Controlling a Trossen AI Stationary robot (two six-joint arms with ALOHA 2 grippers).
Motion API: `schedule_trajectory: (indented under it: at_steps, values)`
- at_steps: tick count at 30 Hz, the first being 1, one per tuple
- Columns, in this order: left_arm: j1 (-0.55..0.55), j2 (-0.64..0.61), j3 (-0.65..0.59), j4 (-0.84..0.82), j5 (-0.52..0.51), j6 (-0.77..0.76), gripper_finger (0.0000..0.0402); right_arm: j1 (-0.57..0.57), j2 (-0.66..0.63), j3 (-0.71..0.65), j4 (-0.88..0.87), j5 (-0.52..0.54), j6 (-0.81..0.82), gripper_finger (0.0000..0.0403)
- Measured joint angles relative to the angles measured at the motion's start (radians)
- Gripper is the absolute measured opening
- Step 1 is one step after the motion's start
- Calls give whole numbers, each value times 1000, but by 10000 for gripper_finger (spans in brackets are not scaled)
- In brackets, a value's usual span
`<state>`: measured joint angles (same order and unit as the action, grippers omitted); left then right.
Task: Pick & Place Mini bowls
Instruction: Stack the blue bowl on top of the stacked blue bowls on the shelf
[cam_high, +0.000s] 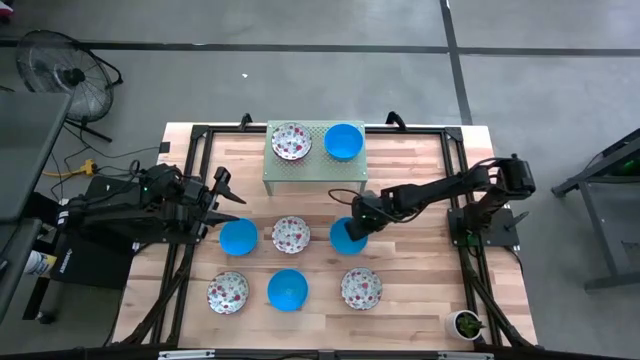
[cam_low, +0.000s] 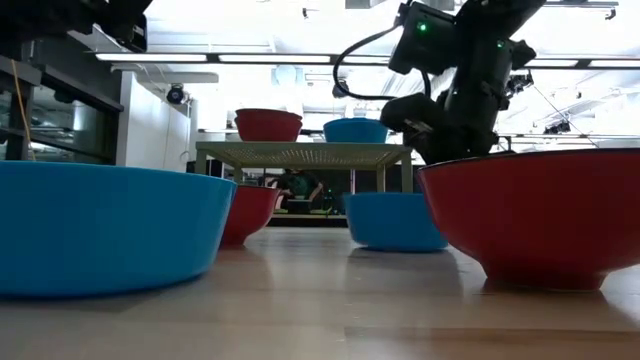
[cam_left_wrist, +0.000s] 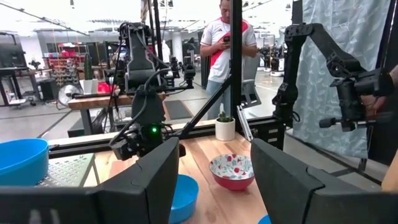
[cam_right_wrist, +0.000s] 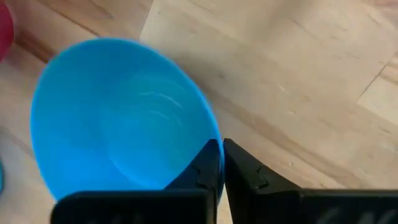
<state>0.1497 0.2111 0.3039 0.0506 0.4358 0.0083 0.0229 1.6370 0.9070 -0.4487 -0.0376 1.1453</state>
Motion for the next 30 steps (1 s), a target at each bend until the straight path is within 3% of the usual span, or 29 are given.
schedule_trajectory:
  at_steps: [7, 16, 23, 30]
  values:
    - [0, 0, 1, 0, 0, -20, 195, -2, -102, 0, -19, -29, -48, 2]
    - [0, 0, 1, 0, -8, -42, 195, -32, -372, 0, -124, 4, -131, 1]
    - [0, 0, 1, -1, -9, -40, 195, -136, -582, 0, -131, 41, -263, 1]
    - [0, 1, 1, -31, -10, -40, 195, -308, -689, 42, -159, -63, -456, 0]
